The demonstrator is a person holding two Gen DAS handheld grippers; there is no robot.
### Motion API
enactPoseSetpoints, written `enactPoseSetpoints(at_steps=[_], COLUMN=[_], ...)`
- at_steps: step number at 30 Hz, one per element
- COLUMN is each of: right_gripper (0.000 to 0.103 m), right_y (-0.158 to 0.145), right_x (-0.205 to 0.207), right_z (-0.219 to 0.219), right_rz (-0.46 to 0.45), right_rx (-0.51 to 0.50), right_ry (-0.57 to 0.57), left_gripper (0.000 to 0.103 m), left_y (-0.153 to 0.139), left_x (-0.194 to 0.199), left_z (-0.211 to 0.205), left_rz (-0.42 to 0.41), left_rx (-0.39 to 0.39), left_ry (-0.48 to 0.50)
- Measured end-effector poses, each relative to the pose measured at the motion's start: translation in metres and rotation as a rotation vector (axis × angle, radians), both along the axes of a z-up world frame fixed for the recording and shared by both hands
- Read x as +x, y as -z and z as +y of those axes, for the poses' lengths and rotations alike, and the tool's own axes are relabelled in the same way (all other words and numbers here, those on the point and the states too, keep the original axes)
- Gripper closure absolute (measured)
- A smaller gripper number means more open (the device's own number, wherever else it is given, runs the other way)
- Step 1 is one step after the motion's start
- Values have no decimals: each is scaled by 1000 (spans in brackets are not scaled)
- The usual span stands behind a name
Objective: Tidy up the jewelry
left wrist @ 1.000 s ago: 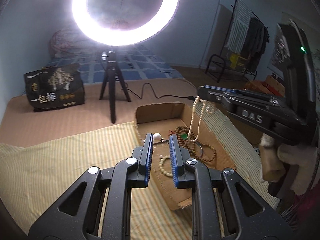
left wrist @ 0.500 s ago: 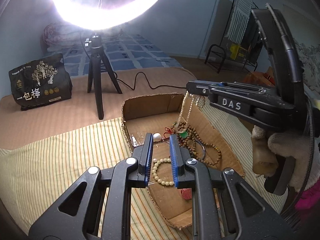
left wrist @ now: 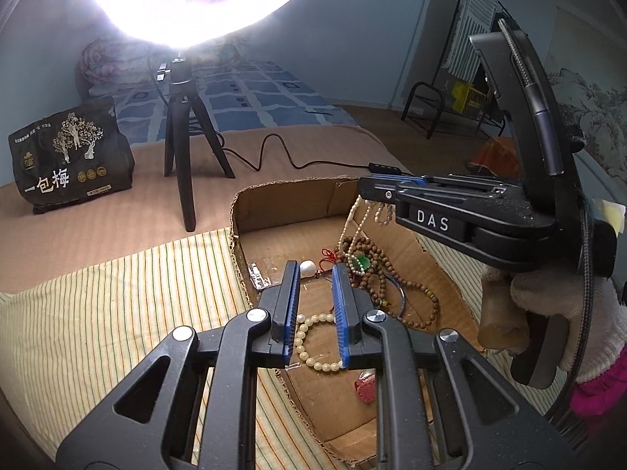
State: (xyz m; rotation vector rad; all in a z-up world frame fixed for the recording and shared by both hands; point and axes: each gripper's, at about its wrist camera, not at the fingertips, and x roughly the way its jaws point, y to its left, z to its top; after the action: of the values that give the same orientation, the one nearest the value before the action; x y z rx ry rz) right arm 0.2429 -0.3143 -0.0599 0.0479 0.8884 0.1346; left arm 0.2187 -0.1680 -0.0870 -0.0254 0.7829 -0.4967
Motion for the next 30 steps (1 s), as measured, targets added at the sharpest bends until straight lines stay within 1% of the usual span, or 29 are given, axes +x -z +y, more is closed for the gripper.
enactPoseSetpoints(at_steps=[9,10,11,12,13,14,16,17,18,19,20,22,30], right_gripper=[98,93,85,80,72,69,69,67,64,57,53,50,48], right_y=[1,1,1,1,0,0,-2,-2,-2,-3,-3,-5,-18], right_x=[1,1,1,1,1,1,0,0,0,0,-1,-3,-11], right_z=[-2,-2,-3,-3,-3,-4,-4,-4,-4,-3,-3,-3,-1], right_rz=[2,3,5,5,3,1,1,2,3,2,0,-6,-29], right_rx=[-14,-18,-22,-24,-24,-22,-20,-21,-25,-30,-32,-37,-47], right_ry=[24,26,30,35,40,43,48,50,53,56,59,67,67], left_gripper=[88,86,85,78,66,62,61,61,61,61,61,61,61], left_y=[-1,-1,-1,-1,-2,-2,-3,-3,-3,-4,-4,-5,-14], left_x=[0,0,0,-1,-1,-2,-3,-4,-4,-4,-5,-6,-15], left_z=[0,0,-1,0,0,0,0,0,0,0,1,1,7], left_rz=[-4,-4,-7,-9,-12,-18,-22,-22,-21,-21,-21,-23,-35], left_rx=[-2,-2,1,3,5,4,7,7,6,4,3,4,-14], left_ry=[-3,-2,-1,-3,-4,-5,-7,-8,-12,-14,-14,-15,-25])
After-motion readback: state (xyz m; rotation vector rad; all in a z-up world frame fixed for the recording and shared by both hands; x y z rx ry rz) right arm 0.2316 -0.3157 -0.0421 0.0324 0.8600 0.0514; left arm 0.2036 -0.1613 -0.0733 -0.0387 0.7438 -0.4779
